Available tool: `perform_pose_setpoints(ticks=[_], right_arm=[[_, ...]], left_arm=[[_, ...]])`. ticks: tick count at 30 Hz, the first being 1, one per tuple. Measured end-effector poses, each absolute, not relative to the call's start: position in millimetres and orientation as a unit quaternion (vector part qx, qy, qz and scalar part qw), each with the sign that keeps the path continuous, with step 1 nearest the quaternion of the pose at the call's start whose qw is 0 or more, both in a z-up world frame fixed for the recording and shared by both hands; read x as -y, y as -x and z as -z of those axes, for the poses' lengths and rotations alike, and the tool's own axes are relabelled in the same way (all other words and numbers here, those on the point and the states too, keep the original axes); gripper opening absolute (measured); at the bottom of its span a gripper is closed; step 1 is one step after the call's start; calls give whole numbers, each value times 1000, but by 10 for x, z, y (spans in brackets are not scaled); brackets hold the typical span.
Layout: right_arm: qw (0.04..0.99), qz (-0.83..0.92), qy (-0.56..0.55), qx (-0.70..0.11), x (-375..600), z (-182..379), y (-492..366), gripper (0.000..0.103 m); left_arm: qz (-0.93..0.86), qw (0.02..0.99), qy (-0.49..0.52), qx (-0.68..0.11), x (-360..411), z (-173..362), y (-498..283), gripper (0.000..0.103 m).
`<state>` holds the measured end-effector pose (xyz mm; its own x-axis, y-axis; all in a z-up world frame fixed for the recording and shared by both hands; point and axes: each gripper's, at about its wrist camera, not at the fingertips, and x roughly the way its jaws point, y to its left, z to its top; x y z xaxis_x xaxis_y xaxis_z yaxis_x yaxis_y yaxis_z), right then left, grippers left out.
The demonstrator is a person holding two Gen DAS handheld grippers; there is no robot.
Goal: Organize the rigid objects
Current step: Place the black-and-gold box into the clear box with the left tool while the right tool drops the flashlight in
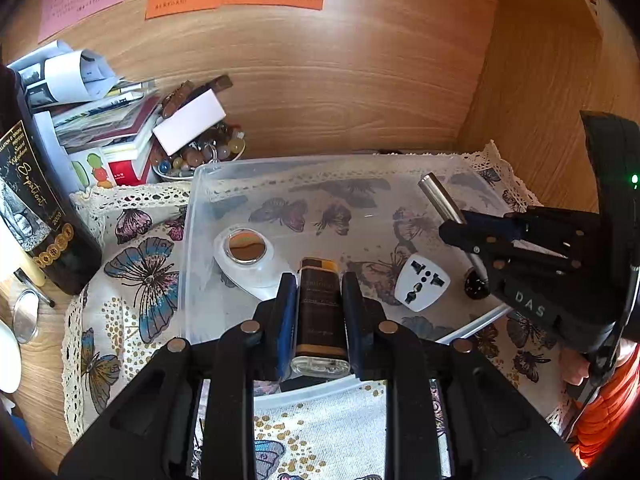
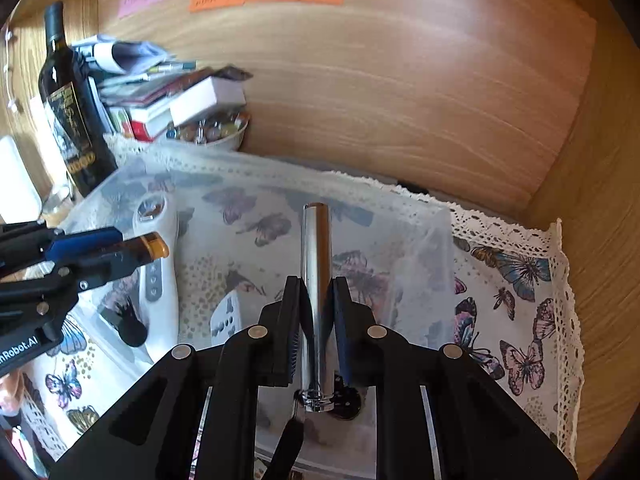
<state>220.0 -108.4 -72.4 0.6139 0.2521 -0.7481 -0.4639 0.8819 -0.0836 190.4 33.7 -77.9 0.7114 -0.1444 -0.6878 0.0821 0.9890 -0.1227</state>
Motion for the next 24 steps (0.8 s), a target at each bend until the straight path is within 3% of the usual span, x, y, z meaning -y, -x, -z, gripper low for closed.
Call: perform_pose_setpoints(ticks=[5, 8, 11, 18, 22, 24], right_arm=[[885, -202, 137, -398, 1075, 764, -2211, 15], [889, -203, 137, -387, 1088, 717, -2172, 15], [894, -206, 135, -374, 1108, 642, -2112, 28], [911, -206, 128, -332, 1190, 409, -1900, 56], [919, -210, 118, -313, 1280, 292, -1748, 62], [920, -214, 117, -307, 1329, 259, -1661, 63]], left_arm=[[56, 926, 40, -370, -343, 758, -1877, 23], [54, 928, 43, -367, -353, 733, -1848, 29], [51, 931, 42, -359, -344, 684, -1792, 35], [41, 944, 24, -326, -258, 494, -1573, 70], [38, 950, 15, -310, -202, 408, -1408, 89], [39, 952, 7, -305, -165, 391, -1321, 92]])
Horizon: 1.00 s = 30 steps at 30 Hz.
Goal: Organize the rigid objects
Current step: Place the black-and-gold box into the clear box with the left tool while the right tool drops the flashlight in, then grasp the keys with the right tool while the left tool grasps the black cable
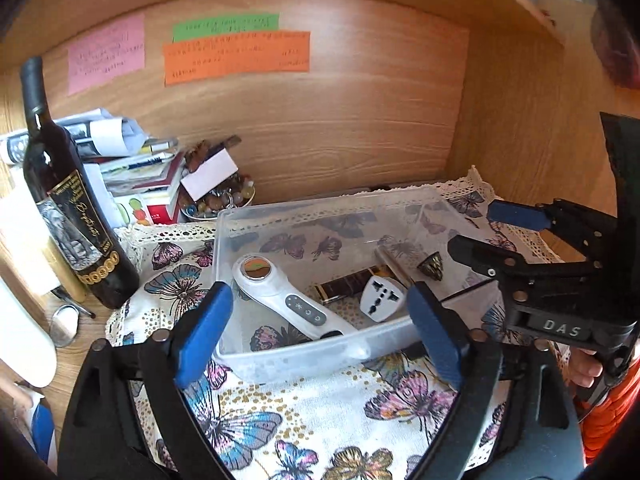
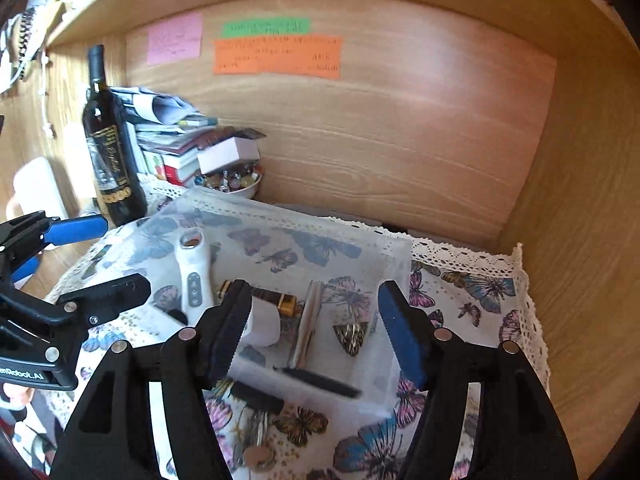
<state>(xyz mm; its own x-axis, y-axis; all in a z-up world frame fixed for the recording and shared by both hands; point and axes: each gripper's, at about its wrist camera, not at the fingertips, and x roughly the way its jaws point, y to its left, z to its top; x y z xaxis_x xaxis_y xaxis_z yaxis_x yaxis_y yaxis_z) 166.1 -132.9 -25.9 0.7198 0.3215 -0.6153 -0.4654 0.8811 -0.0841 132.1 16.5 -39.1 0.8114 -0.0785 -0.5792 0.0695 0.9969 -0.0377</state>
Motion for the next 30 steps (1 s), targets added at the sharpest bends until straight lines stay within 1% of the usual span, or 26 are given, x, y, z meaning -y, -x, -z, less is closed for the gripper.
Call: perform_pose_setpoints(ticks=[2, 9, 17, 19, 20, 21, 23, 30], right_arm=[[920, -215, 120, -306, 1358, 262, -1567, 63], [910, -220, 116, -331, 1457, 436, -1307, 63], [879, -233, 115, -399, 1405, 899, -1245, 62], [872, -234, 111, -416, 1392, 1007, -1272, 58], [870, -232, 110, -420, 1388, 1039, -1271, 54], [869, -230, 108, -425, 1396, 1062, -1279, 51], [868, -227, 100, -430, 1438, 1088, -1284, 50], [862, -235, 95, -439, 1487, 1131, -1226, 50]], left_arm=[[40, 952, 0, -303, -135, 392, -1256, 95], [45, 943, 1, -331, -85, 600, -1119, 96], [43, 925, 24, -376, -147, 904, -1065, 96], [41, 922, 26, -384, -157, 958, -1056, 96], [40, 921, 27, -386, -160, 982, -1049, 96], [41, 920, 28, -390, -159, 1006, -1044, 96], [44, 917, 29, -395, -147, 1045, -1036, 96], [54, 916, 17, -398, -35, 1081, -1050, 96]])
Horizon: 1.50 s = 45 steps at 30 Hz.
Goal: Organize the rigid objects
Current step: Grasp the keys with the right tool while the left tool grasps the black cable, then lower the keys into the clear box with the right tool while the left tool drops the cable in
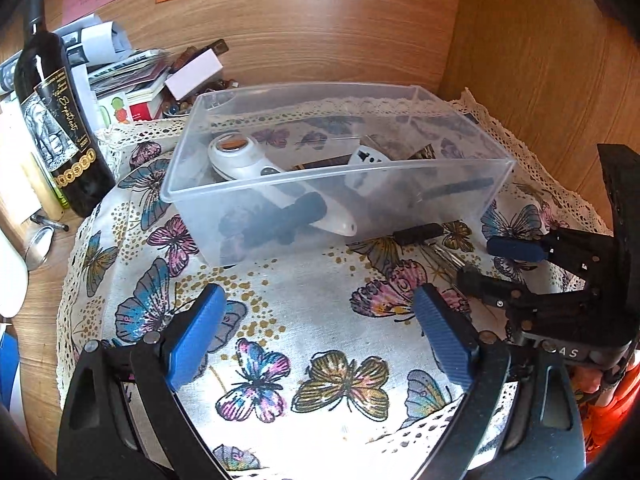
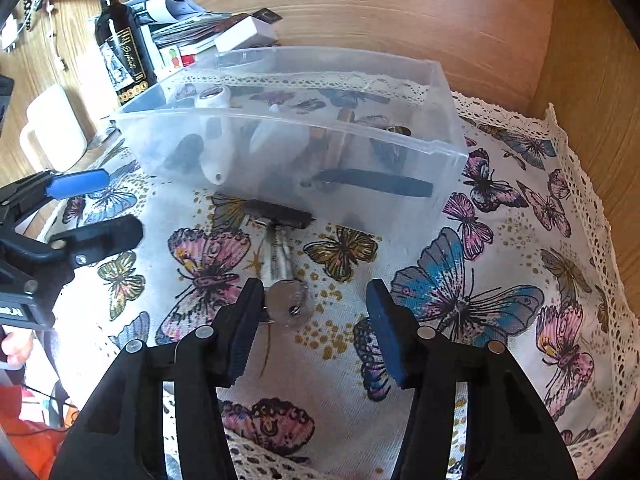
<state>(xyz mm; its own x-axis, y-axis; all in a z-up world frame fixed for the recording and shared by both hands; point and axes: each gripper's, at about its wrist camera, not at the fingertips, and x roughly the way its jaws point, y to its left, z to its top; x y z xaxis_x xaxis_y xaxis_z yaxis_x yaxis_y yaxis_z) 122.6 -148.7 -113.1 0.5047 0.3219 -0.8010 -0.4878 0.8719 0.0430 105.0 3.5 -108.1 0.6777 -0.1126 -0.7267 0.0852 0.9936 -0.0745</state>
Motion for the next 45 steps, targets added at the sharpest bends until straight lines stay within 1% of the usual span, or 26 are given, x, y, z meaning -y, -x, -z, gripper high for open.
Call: perform_pose_setpoints(ticks=[6, 7, 9, 12, 14, 19, 22, 26, 27, 29, 30, 31, 32, 33, 34, 35, 36, 37, 42, 43, 45], right_arm=[[860, -246, 117, -432, 1366, 1208, -1215, 49], [860, -246, 118, -431, 1365, 1205, -1215, 45], [862, -250, 113, -427, 1379, 1202, -1211, 26], [866, -245, 106, -423, 1437, 1187, -1194, 22], [868, -242, 102, -421, 1493, 1172, -1169, 21], [875, -227, 93, -417, 1657, 1145, -1115, 21], [881, -212, 85, -415, 1815, 1124, -1106, 21], [886, -201, 68, -411, 2018, 1084, -1103, 21], [888, -200, 65, -409, 2054, 1071, -1105, 21], [890, -199, 61, -405, 2084, 1043, -1109, 21], [891, -200, 59, -403, 2098, 1030, -1108, 21], [892, -200, 57, -401, 2114, 1014, -1105, 21], [893, -201, 56, -399, 2109, 1004, -1113, 21], [894, -201, 55, -397, 2118, 995, -1105, 21], [895, -202, 55, -395, 2125, 983, -1099, 21], [896, -202, 54, -392, 2130, 968, -1093, 21], [897, -202, 54, -390, 2133, 954, -1086, 21], [898, -202, 55, -387, 2132, 937, -1077, 21], [905, -198, 59, -372, 2118, 831, -1055, 21], [907, -196, 60, -368, 2110, 799, -1050, 21], [909, -197, 61, -363, 2104, 760, -1039, 21]], left_arm=[[62, 914, 16, -400, 54, 1077, -1092, 96], [64, 914, 14, -401, 75, 1077, -1104, 96], [66, 913, 10, -401, 127, 1073, -1135, 96], [76, 911, 7, -404, 214, 1067, -1186, 95], [86, 909, 7, -407, 293, 1066, -1228, 93], [105, 898, 9, -427, 508, 1124, -1392, 81], [110, 887, 23, -448, 593, 1194, -1511, 79], [98, 883, 34, -458, 680, 1234, -1616, 78], [95, 883, 35, -458, 702, 1235, -1631, 77], [85, 884, 35, -457, 758, 1237, -1669, 71], [82, 884, 35, -459, 776, 1244, -1685, 65], [78, 884, 33, -461, 802, 1255, -1701, 62], [73, 884, 32, -461, 818, 1265, -1708, 62], [68, 886, 29, -458, 833, 1269, -1704, 58], [63, 888, 23, -456, 849, 1274, -1693, 47], [58, 889, 16, -453, 863, 1279, -1684, 42], [59, 890, 13, -452, 866, 1280, -1675, 41], [62, 890, 13, -451, 862, 1279, -1660, 32], [76, 891, 14, -448, 800, 1255, -1581, 30], [78, 891, 16, -447, 781, 1250, -1565, 18], [86, 890, 21, -447, 747, 1231, -1530, 14]])
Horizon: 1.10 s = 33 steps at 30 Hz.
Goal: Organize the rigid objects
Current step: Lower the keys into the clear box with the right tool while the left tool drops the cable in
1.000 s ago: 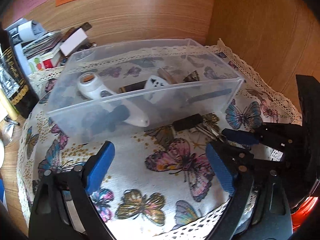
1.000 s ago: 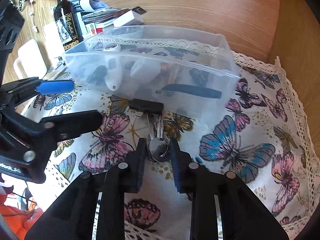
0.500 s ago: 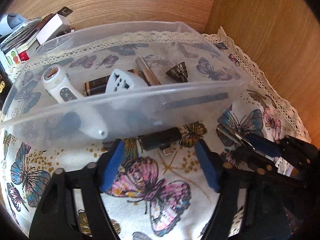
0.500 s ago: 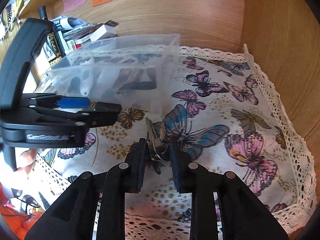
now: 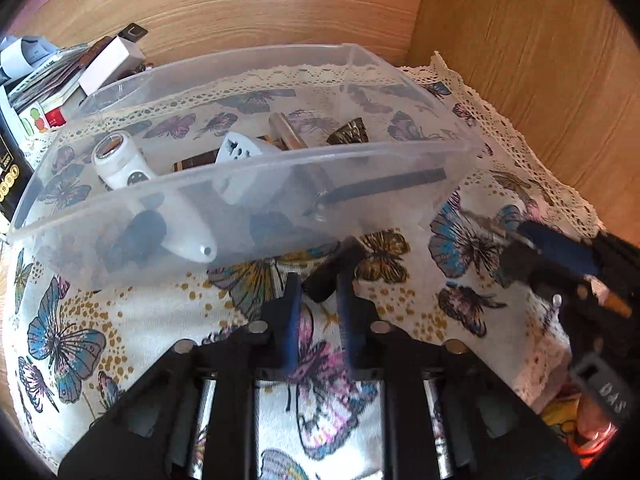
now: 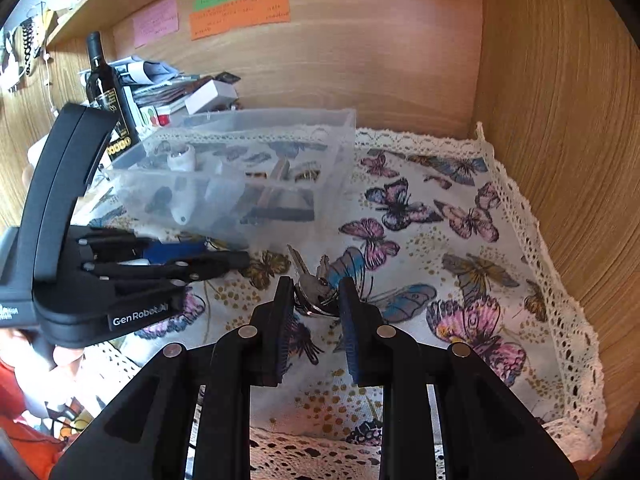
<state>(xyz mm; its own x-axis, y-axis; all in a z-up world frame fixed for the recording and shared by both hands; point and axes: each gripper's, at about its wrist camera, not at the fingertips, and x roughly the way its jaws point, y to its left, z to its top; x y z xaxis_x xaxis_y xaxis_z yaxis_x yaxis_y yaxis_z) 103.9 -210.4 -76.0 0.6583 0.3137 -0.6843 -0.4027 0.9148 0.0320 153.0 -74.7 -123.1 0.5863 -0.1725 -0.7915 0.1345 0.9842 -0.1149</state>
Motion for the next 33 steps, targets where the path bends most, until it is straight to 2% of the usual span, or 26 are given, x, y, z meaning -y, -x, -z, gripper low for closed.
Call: perform_pose_setpoints(ticks=[1, 3, 15, 16, 26, 29, 33], right_arm=[[910, -197, 63, -360, 2091, 734, -1025, 21], [913, -196, 68, -352, 2051, 678, -1001, 21], [926, -194, 63, -318, 1938, 404, -1015, 21], [927, -194, 63, -314, 1930, 381, -1026, 21], [937, -203, 59, -277, 1791, 157, -1125, 21], [937, -208, 56, -275, 1765, 135, -1158, 21], [937, -209, 55, -275, 1743, 120, -1190, 21]], left_arm=[[89, 892, 23, -444, 726, 1213, -1501, 9], [91, 895, 20, -436, 698, 1178, -1442, 6], [114, 911, 14, -397, 582, 909, -1203, 4], [114, 912, 12, -395, 567, 892, -1168, 0], [104, 911, 42, -398, 214, 788, -986, 0], [129, 900, 46, -413, 252, 843, -1009, 9], [148, 892, 11, -427, 465, 983, -995, 38]])
